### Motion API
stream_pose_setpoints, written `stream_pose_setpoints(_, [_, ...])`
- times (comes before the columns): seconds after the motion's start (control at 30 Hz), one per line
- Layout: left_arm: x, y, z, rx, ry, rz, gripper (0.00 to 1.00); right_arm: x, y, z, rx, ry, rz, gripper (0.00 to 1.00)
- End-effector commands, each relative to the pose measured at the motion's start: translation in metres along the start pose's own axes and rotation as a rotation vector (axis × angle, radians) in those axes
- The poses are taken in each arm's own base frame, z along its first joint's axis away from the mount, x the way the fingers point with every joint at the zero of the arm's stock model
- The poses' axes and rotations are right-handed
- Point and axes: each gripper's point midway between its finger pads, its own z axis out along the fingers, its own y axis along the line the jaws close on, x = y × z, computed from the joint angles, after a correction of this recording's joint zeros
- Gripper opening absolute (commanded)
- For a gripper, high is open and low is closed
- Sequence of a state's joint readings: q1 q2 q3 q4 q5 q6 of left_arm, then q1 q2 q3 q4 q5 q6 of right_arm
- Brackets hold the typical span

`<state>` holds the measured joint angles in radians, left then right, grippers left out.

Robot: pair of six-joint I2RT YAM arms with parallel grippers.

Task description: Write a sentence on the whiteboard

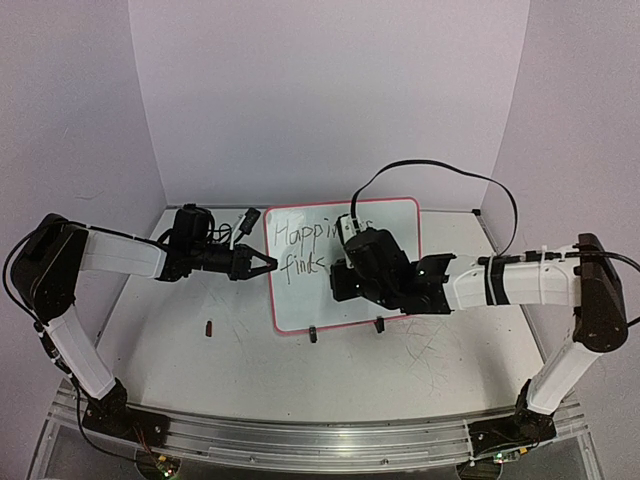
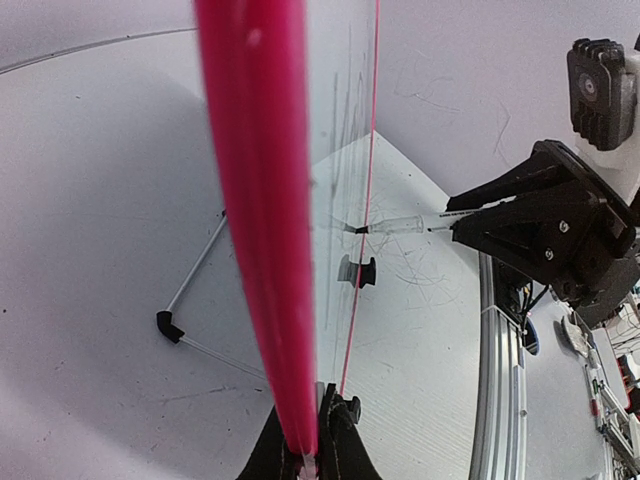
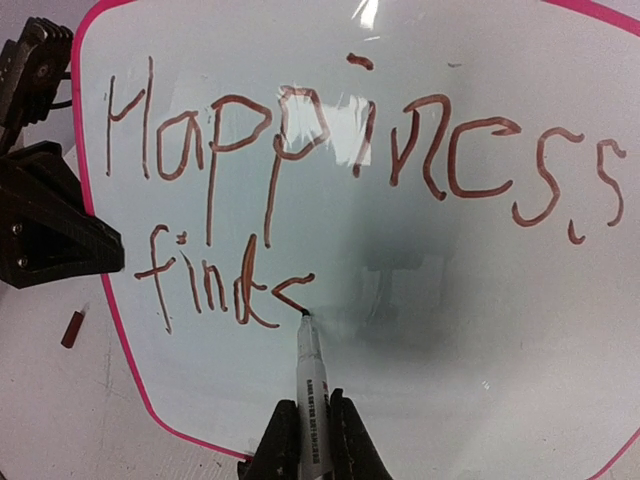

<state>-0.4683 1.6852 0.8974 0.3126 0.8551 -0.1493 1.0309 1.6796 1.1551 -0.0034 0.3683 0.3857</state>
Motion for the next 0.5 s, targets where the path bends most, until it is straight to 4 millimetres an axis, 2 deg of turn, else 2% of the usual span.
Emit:
stream_pose_setpoints(0.0, [0.011,0.024,0.006,-0.117,0.037,0.013,0.00,-0.003,-0.020,-0.008,0.074,-0.016,0.020,0.00])
stream_pose_setpoints(0.17, [0.012,0.024,0.007,-0.115,0.039,0.012,0.00,0.005,-0.018,-0.007,0.059,0.006,0.020,0.00])
stream_pose_setpoints(0.47, [0.013,0.025,0.007,-0.117,0.041,0.011,0.00,0.012,-0.002,-0.002,0.010,0.031,0.006,0.00])
